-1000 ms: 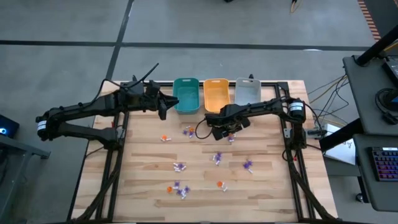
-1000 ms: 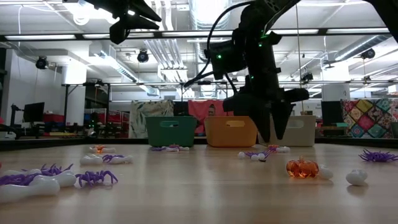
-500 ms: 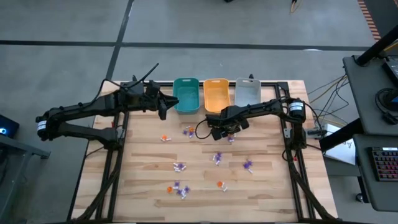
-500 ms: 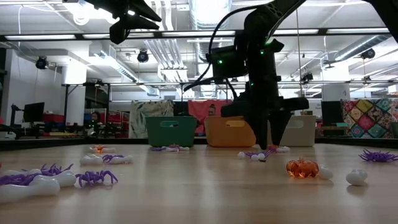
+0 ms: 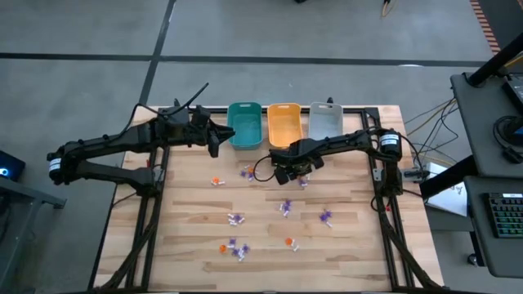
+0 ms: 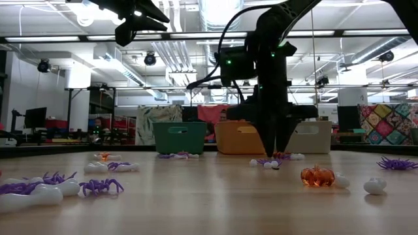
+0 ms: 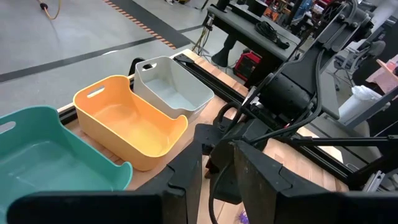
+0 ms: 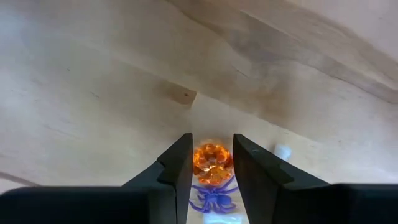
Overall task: Sort Halloween decoration
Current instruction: Put the orange pumpkin toy into the yellow bin
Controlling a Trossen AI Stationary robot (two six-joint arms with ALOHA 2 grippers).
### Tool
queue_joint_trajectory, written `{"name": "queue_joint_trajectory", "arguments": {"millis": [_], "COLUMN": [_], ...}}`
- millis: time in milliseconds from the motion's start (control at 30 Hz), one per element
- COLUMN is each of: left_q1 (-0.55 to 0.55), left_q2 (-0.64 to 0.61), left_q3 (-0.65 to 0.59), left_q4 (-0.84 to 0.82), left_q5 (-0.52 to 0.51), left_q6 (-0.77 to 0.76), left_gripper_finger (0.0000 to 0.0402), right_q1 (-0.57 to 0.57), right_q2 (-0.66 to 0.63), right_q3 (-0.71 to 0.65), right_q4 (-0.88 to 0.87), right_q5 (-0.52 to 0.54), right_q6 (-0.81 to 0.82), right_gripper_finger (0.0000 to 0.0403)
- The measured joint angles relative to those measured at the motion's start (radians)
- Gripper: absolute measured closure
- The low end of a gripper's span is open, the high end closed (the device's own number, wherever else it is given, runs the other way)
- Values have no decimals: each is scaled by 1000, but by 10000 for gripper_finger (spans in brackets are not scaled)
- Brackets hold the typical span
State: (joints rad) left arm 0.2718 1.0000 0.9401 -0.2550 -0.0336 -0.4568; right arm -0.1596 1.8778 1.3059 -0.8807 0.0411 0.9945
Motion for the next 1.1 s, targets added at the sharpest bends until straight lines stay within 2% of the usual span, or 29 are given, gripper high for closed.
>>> {"name": "queue_joint_trajectory", "arguments": {"millis": [167,333,567,900,1100], "left_q1": [0,0,0,0,0], "left_q2": [0,0,0,0,0], "left_q3": [0,0,0,0,0], "left_q4": [0,0,0,-1,-1], "left_q5": [0,0,0,0,0], "left_q6": [0,7,7,7,7], "left_gripper_finger": [324,324,324,324,324], "right_q1": [-3,-13,-11,-11,-10], "right_q2": [-5,-5,5,5,5], "right_q3": [39,53,27,-11,-13], "right_q4": [-57,-88,-44,-9,19], "right_q5": [-4,-68,-76,-75,-79], "right_q6": [-22,-5,-8,4,11], "right_gripper_finger": [276,240,207,220,245]}}
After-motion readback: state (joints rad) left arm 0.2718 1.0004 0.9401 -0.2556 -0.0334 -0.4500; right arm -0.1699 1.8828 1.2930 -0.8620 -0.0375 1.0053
